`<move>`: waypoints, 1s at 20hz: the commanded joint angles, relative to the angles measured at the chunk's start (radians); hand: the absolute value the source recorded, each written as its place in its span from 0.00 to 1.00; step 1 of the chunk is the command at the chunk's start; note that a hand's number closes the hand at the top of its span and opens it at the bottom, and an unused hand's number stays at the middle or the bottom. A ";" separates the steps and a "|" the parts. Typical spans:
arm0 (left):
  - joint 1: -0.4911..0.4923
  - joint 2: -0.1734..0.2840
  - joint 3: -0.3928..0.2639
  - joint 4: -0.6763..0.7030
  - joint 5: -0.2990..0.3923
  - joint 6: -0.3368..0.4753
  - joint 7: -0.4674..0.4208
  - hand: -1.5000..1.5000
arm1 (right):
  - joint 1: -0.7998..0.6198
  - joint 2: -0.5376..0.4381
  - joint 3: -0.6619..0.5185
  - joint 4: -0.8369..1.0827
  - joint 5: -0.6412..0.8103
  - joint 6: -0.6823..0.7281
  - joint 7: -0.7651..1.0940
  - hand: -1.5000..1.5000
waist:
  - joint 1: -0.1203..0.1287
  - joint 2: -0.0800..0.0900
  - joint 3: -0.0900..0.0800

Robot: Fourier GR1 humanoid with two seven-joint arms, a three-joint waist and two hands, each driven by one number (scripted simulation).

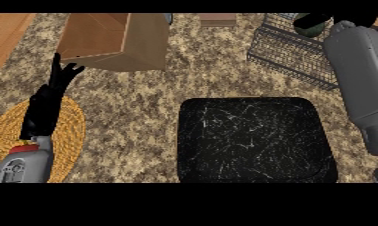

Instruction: Pick the squash from the tray and place it in the tiered basket

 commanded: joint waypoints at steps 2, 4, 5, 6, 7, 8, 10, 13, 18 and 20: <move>0.023 -0.009 -0.009 -0.037 -0.005 0.000 -0.002 0.50 | 0.022 0.000 -0.028 -0.078 -0.016 -0.122 -0.023 0.00 | 0.001 -0.002 0.000; 0.046 -0.022 -0.009 0.016 -0.025 0.023 -0.066 0.50 | 0.039 -0.042 -0.036 -0.136 -0.023 -0.109 -0.028 0.00 | -0.007 -0.003 0.000; 0.017 -0.009 0.011 0.033 0.002 0.001 -0.051 0.50 | 0.017 0.002 -0.002 -0.196 0.005 -0.090 0.065 0.00 | -0.010 -0.005 -0.001; -0.018 -0.020 -0.014 0.011 -0.022 0.012 0.013 0.50 | 0.042 -0.031 -0.020 -0.204 -0.013 -0.089 0.032 0.00 | -0.010 -0.004 0.000; 0.002 -0.008 -0.004 -0.008 -0.020 0.009 0.023 0.50 | 0.083 -0.045 -0.008 -0.300 -0.001 -0.059 0.078 0.00 | -0.021 -0.010 -0.001; 0.030 -0.022 0.006 0.044 -0.020 0.027 -0.060 0.50 | 0.088 -0.023 -0.004 -0.354 0.002 -0.045 0.142 0.00 | -0.022 -0.009 -0.001; 0.096 -0.031 -0.009 -0.061 -0.018 0.025 -0.030 0.50 | 0.124 -0.055 -0.034 -0.441 -0.027 0.033 0.217 0.00 | -0.026 -0.016 -0.001; 0.052 -0.053 -0.020 -0.037 -0.044 0.057 0.001 0.50 | 0.228 -0.066 -0.088 -0.584 -0.110 0.090 0.247 0.00 | -0.043 -0.017 0.000; 0.036 0.002 0.040 0.012 -0.001 0.016 -0.017 0.50 | 0.432 -0.137 -0.190 -0.877 -0.264 0.251 0.279 0.00 | -0.059 -0.019 0.000; 0.086 -0.018 0.010 -0.046 -0.035 0.041 -0.013 0.50 | 0.583 -0.128 -0.236 -0.990 -0.322 0.261 0.232 0.00 | -0.056 -0.019 0.001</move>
